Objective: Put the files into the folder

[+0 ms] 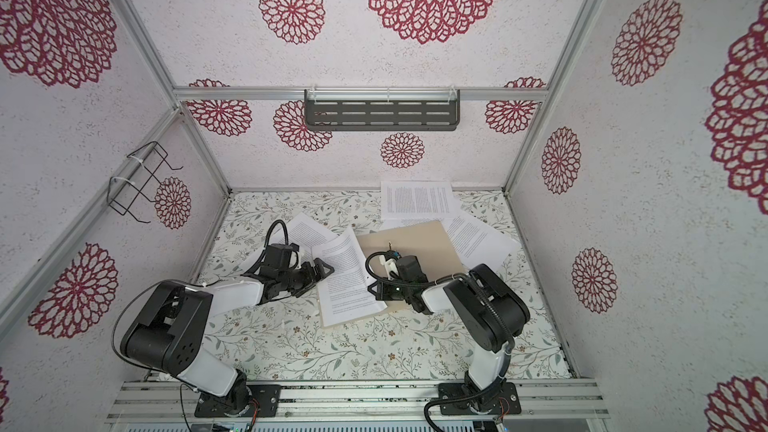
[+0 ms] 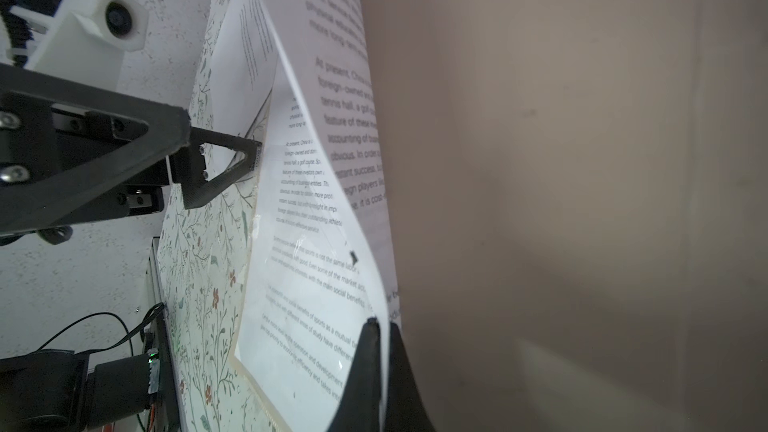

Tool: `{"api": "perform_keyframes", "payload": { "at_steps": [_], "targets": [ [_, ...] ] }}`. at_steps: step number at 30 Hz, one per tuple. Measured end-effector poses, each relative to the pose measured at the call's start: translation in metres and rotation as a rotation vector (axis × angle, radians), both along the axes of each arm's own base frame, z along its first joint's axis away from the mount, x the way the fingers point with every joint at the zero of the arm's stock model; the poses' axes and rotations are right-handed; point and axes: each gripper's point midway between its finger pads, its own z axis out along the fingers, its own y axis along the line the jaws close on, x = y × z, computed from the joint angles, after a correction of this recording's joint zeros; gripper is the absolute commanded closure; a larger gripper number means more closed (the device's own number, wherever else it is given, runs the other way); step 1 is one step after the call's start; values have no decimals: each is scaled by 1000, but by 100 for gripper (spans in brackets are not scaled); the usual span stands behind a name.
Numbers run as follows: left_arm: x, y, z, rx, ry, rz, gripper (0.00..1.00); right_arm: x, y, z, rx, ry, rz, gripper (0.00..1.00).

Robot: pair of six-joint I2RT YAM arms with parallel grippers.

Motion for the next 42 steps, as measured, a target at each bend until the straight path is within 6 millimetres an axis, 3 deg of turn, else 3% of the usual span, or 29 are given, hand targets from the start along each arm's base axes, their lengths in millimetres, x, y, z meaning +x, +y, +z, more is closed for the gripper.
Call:
{"api": "perform_keyframes", "payload": {
  "at_steps": [6, 14, 20, 24, 26, 27, 31, 33, 35, 39, 42],
  "targets": [
    [0, 0, 0, 0, 0, 0, 2, 1, -3, -2, -3, 0, -18, 100],
    [0, 0, 0, 2, 2, 1, 2, -2, -9, -8, -3, 12, -61, 78],
    [-5, 3, 4, -1, 19, 6, 2, 4, -14, 4, -27, -38, -85, 61],
    [-9, 11, 30, -10, -11, 22, 3, 17, -23, 36, -76, -154, -119, 46],
    [-10, 18, 49, -9, -43, 39, 3, 25, -30, 62, -86, -242, -146, 23],
    [-10, 25, 61, -2, -68, 54, 3, 28, -36, 76, -91, -290, -165, 2],
    [-15, 55, 104, 47, -153, 134, 3, 39, -60, 128, -76, -466, -250, 1],
    [-16, 72, 116, 71, -174, 182, 3, 45, -78, 137, -62, -491, -307, 1],
    [-18, 91, 119, 93, -166, 237, 3, 56, -100, 134, -58, -463, -368, 1],
    [-22, 129, 103, 131, -67, 343, 3, 84, -153, 106, -134, -330, -512, 1],
    [-20, 154, 90, 137, 11, 411, 3, 83, -169, 90, -182, -264, -547, 1]
  ]
}}
